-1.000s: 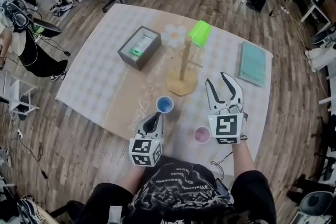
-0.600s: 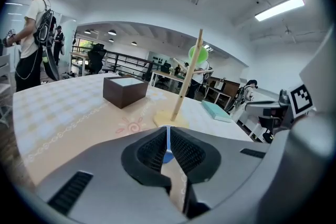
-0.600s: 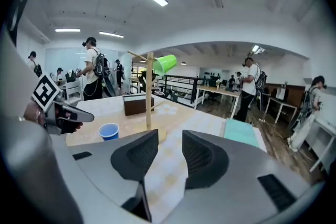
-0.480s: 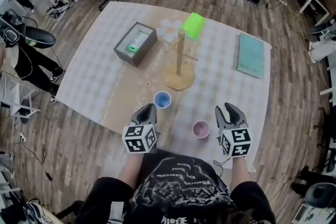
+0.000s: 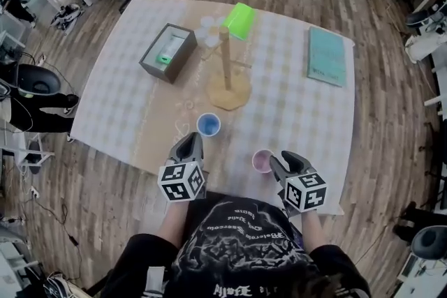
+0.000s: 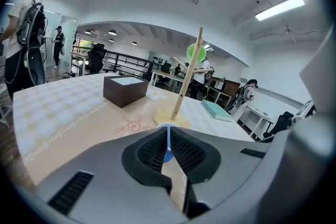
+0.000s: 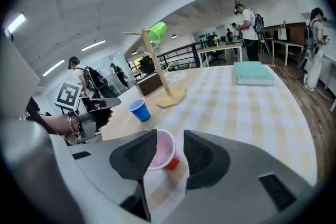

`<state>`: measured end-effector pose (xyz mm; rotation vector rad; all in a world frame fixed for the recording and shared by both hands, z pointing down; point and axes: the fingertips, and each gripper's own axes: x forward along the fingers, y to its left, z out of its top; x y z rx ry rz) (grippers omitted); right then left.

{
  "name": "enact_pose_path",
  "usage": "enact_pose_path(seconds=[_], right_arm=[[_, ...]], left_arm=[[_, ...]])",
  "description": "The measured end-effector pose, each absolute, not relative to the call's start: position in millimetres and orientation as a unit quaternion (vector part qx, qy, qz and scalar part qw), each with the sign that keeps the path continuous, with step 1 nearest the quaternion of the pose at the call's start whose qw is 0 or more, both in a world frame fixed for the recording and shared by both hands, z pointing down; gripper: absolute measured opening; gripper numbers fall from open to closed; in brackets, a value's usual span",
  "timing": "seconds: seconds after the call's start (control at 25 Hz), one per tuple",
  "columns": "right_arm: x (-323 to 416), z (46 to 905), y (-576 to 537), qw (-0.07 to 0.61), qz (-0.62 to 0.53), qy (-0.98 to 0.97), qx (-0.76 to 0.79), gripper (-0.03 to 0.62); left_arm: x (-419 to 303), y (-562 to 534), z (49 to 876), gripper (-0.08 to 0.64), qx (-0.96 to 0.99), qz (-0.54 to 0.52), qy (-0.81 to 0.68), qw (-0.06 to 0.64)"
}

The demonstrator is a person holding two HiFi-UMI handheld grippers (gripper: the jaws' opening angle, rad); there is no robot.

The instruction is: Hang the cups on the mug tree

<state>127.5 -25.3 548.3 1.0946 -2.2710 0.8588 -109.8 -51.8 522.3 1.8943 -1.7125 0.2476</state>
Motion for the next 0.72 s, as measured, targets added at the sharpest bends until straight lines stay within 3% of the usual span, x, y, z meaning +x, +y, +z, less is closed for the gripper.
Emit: enact_pose_path(seconds=[0.36,0.72], right_arm=[[127,576,-18,0.253,0.375,-0.799,0.396,0.157],[128,583,-21,0.245,0.404,-0.782,0.406,0.054]], left_arm=[[-109,-49,526,0.02,0.707,0.097,-0.64,0.283],[-110,-49,531,0.02,0.703,0.099,-0.641,0.291]])
